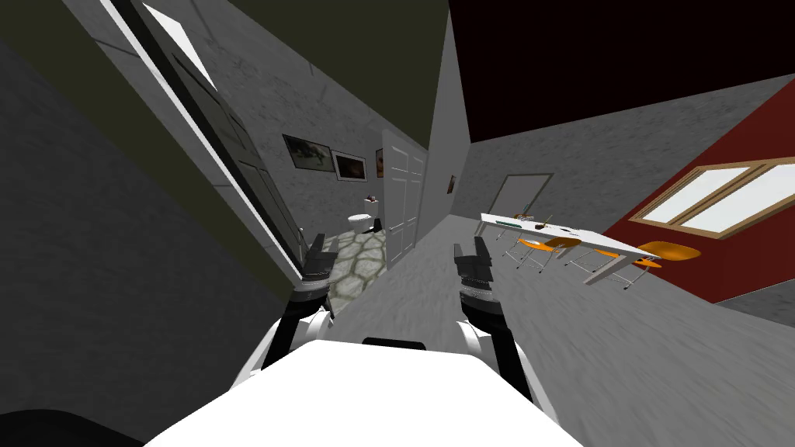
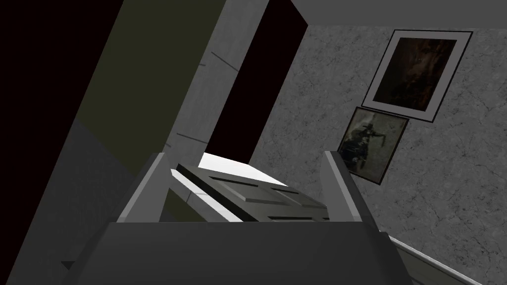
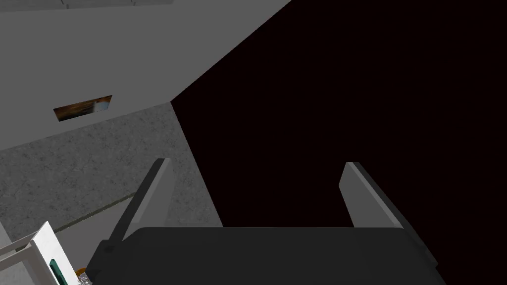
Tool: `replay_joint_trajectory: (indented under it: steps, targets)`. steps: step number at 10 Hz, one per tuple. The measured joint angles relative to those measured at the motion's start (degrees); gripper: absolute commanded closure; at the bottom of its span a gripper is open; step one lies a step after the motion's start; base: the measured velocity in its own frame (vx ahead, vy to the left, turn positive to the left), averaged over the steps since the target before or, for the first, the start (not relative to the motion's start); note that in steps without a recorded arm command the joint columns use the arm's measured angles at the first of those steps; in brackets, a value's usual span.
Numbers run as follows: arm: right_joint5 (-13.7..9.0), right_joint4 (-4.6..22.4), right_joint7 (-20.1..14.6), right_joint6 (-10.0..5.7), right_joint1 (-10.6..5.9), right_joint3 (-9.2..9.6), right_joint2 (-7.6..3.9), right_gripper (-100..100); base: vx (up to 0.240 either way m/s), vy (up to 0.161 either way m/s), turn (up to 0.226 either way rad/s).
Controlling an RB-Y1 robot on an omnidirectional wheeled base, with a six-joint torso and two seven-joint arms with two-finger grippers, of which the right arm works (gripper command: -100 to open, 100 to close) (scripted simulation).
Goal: Push the door open
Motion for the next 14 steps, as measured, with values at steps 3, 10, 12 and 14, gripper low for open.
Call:
replay_joint_trajectory:
  steps: [3, 10, 12, 14]
  targets:
    - [0.03, 2.16, -0.01, -0.51, -0.71, 2.1, -0.85, -100, 0.17, 0.003, -0.018]
    - [-0.11, 9.48, -0.25, -2.52, -3.56, 7.01, -2.77, -100, 0.135, -0.011, -0.026]
    - [-0.38, 11.48, -0.55, -3.05, -4.46, 7.94, -3.53, -100, 0.095, 0.008, -0.023]
    - [-0.24, 13.56, -0.41, -3.58, -5.42, 9.48, -3.62, -100, 0.096, -0.003, -0.021]
